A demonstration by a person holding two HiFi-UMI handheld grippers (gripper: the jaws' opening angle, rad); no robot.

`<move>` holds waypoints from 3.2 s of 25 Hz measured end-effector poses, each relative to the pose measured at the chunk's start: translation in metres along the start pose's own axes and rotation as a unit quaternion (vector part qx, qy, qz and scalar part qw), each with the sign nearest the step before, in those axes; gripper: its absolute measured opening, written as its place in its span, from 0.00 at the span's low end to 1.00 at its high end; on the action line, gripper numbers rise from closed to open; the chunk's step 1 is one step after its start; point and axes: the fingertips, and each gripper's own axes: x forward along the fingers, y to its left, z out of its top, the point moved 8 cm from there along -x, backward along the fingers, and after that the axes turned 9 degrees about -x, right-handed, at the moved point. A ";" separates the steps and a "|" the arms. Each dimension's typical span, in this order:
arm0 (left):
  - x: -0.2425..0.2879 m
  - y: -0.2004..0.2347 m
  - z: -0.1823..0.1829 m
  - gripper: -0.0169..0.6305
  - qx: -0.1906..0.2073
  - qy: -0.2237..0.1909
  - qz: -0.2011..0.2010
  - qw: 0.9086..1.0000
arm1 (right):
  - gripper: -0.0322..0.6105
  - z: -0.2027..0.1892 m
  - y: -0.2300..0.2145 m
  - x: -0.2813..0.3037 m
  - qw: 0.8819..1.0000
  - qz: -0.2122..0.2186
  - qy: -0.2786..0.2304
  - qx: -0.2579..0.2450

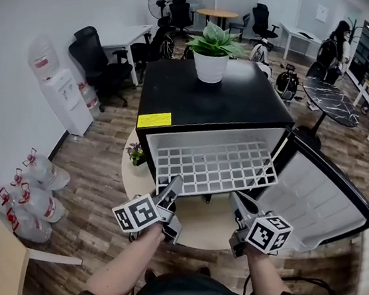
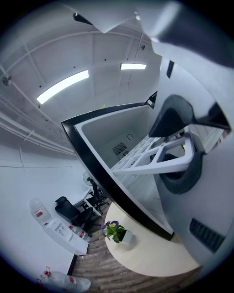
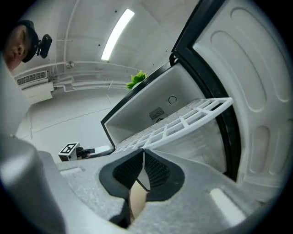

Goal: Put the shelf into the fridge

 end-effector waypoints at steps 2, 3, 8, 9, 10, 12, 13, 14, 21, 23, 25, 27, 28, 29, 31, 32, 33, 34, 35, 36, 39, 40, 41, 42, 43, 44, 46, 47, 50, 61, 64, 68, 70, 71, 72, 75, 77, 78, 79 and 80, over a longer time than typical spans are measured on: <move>-0.004 -0.001 -0.002 0.20 0.022 -0.012 -0.003 1.000 | 0.08 0.001 0.000 0.000 1.000 -0.001 -0.004 0.004; -0.007 -0.002 -0.003 0.20 0.033 -0.020 -0.003 0.999 | 0.08 0.001 0.000 0.001 1.000 -0.002 -0.005 0.003; -0.018 -0.005 -0.020 0.21 0.007 -0.045 0.018 0.999 | 0.08 0.002 -0.003 0.002 1.000 -0.001 0.010 0.010; -0.020 -0.006 -0.023 0.21 0.010 -0.053 0.023 0.998 | 0.08 0.001 -0.003 0.002 1.000 -0.001 0.011 0.011; -0.023 -0.007 -0.027 0.21 0.012 -0.060 0.027 0.998 | 0.08 0.001 -0.003 0.002 1.000 -0.001 0.012 0.010; -0.027 -0.008 -0.032 0.21 0.009 -0.071 0.032 0.997 | 0.08 0.001 -0.004 0.002 1.000 0.003 0.014 0.008; -0.028 -0.009 -0.034 0.21 0.006 -0.075 0.033 0.997 | 0.08 0.002 -0.004 0.002 1.000 0.005 0.017 0.006; -0.028 -0.010 -0.034 0.21 0.003 -0.080 0.034 0.996 | 0.08 0.004 -0.005 0.003 1.000 0.008 0.019 0.005; -0.015 -0.017 -0.021 0.19 -0.012 -0.105 0.029 0.994 | 0.07 0.022 -0.008 0.014 0.999 0.031 0.022 -0.009; -0.013 -0.017 -0.020 0.19 -0.013 -0.109 0.034 0.993 | 0.07 0.023 -0.010 0.016 0.999 0.038 0.029 -0.008; -0.012 -0.016 -0.020 0.19 -0.009 -0.117 0.038 0.992 | 0.07 0.024 -0.012 0.018 0.998 0.045 0.035 -0.006; -0.010 -0.016 -0.020 0.19 -0.003 -0.123 0.042 0.992 | 0.06 0.025 -0.013 0.019 0.998 0.047 0.037 -0.011; -0.009 -0.016 -0.020 0.19 0.000 -0.124 0.044 0.991 | 0.06 0.024 -0.014 0.020 0.998 0.046 0.037 -0.015; -0.009 -0.015 -0.021 0.20 0.005 -0.124 0.046 0.991 | 0.06 0.023 -0.014 0.020 0.998 0.044 0.037 -0.017; -0.008 -0.013 -0.019 0.20 0.020 -0.125 0.050 0.991 | 0.06 0.019 -0.016 0.021 0.998 0.040 0.036 -0.014; -0.008 -0.011 -0.018 0.20 0.026 -0.126 0.052 0.990 | 0.06 0.018 -0.017 0.022 0.999 0.039 0.035 -0.012; -0.006 -0.009 -0.017 0.20 0.028 -0.126 0.052 0.990 | 0.06 0.017 -0.019 0.025 0.999 0.038 0.034 -0.012; -0.004 -0.006 -0.015 0.20 0.029 -0.126 0.052 0.990 | 0.06 0.017 -0.021 0.028 0.999 0.037 0.033 -0.013; -0.002 -0.004 -0.013 0.20 0.030 -0.126 0.052 0.990 | 0.06 0.017 -0.022 0.031 0.999 0.035 0.031 -0.015; 0.000 -0.002 -0.011 0.20 0.029 -0.125 0.051 0.990 | 0.06 0.017 -0.023 0.035 0.999 0.032 0.030 -0.016; 0.004 -0.004 -0.004 0.20 0.029 -0.120 0.046 0.991 | 0.06 0.022 -0.021 0.039 0.999 0.020 0.027 -0.013; 0.004 -0.006 -0.003 0.20 0.030 -0.119 0.044 0.991 | 0.06 0.024 -0.020 0.039 0.999 0.017 0.026 -0.013; 0.004 -0.006 -0.002 0.20 0.031 -0.118 0.044 0.992 | 0.06 0.025 -0.019 0.039 0.999 0.015 0.027 -0.014; 0.004 -0.005 -0.001 0.20 0.032 -0.117 0.042 0.992 | 0.06 0.025 -0.019 0.040 0.999 0.012 0.027 -0.015; 0.005 -0.004 0.000 0.20 0.033 -0.115 0.041 0.992 | 0.06 0.025 -0.019 0.042 0.999 0.010 0.026 -0.015; 0.008 -0.001 0.004 0.20 0.033 -0.114 0.039 0.992 | 0.06 0.026 -0.021 0.047 1.000 0.008 0.024 -0.015; 0.017 0.005 0.014 0.20 0.034 -0.110 0.035 0.993 | 0.06 0.028 -0.024 0.060 1.000 0.002 0.021 -0.014; 0.021 0.008 0.019 0.20 0.035 -0.109 0.033 0.993 | 0.06 0.030 -0.026 0.066 1.000 -0.002 0.020 -0.013; 0.033 0.009 0.030 0.21 0.045 -0.104 0.032 0.993 | 0.06 0.039 -0.031 0.078 1.000 -0.010 0.020 -0.015; 0.030 -0.002 0.022 0.20 0.142 -0.091 0.041 0.985 | 0.06 0.051 -0.034 0.096 0.999 -0.024 0.019 -0.022; 0.038 -0.005 0.023 0.16 0.162 -0.083 0.037 0.983 | 0.06 0.051 -0.036 0.098 0.999 -0.022 0.018 -0.022; 0.044 -0.002 0.027 0.12 0.176 -0.083 0.055 0.979 | 0.06 0.052 -0.039 0.102 0.999 -0.024 0.018 -0.023; 0.046 -0.002 0.028 0.12 0.180 -0.083 0.058 0.978 | 0.06 0.053 -0.040 0.105 0.999 -0.024 0.019 -0.025; 0.048 -0.002 0.029 0.12 0.187 -0.082 0.062 0.977 | 0.06 0.054 -0.041 0.106 0.999 -0.024 0.019 -0.025; 0.049 -0.002 0.029 0.12 0.197 -0.081 0.067 0.975 | 0.06 0.054 -0.041 0.107 0.999 -0.024 0.018 -0.024; 0.055 0.000 0.030 0.09 0.224 -0.075 0.085 0.968 | 0.06 0.054 -0.044 0.110 0.999 -0.023 0.017 -0.024; 0.058 0.001 0.032 0.08 0.233 -0.072 0.094 0.965 | 0.06 0.055 -0.045 0.113 0.999 -0.024 0.016 -0.025; 0.059 0.001 0.033 0.08 0.235 -0.071 0.096 0.965 | 0.06 0.056 -0.046 0.114 0.999 -0.025 0.016 -0.025; 0.060 0.001 0.034 0.08 0.235 -0.070 0.097 0.965 | 0.06 0.057 -0.046 0.115 0.999 -0.026 0.016 -0.025; 0.061 0.000 0.034 0.08 0.235 -0.069 0.098 0.965 | 0.06 0.058 -0.047 0.116 0.999 -0.027 0.017 -0.025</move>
